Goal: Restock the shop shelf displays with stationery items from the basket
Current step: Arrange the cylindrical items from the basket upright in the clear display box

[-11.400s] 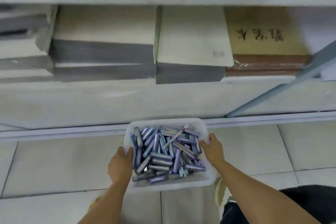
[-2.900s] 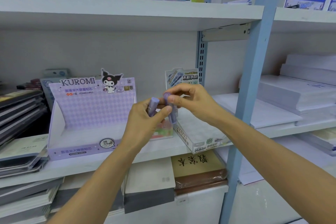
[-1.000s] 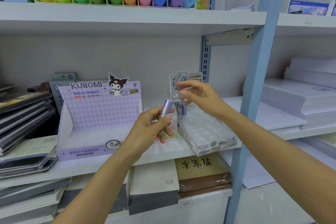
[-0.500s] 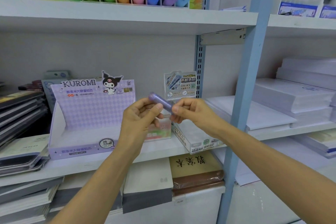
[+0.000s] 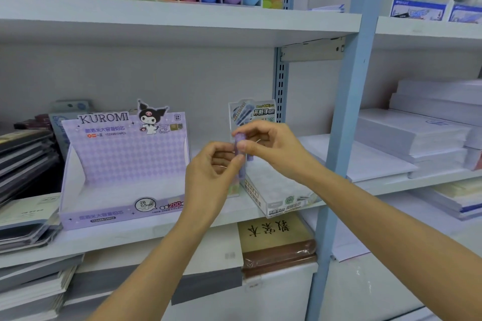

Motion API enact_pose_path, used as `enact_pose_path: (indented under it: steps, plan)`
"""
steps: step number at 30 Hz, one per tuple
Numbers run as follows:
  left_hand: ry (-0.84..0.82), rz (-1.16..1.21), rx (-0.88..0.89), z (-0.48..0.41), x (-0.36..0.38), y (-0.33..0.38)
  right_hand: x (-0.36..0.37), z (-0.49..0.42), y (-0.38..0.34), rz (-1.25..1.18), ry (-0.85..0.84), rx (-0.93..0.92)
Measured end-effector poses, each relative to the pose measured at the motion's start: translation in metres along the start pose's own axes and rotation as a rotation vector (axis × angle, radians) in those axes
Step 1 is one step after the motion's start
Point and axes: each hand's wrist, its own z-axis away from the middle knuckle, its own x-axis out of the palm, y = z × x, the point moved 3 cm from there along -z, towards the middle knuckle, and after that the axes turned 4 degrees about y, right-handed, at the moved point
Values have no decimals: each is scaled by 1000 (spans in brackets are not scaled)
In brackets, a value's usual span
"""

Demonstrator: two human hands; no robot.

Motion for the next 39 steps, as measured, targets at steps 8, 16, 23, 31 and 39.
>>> enact_pose_path:
  steps: [8,16,23,31,39]
  plan:
    - [-581,-803,560,46,34,-23,-46,-10,39,136,322,150]
    - [-553,-836,594,41,16,-31,-28,-20,66,365,198,167]
    - [-568,-822,565,41,17,-36,-17,-29,72,542,53,97]
    - [-557,-789,550,44,16,-39,-13,-22,85,488,68,179]
    - [-537,-768,507,58,12,-31,-9,5,62,631,85,116]
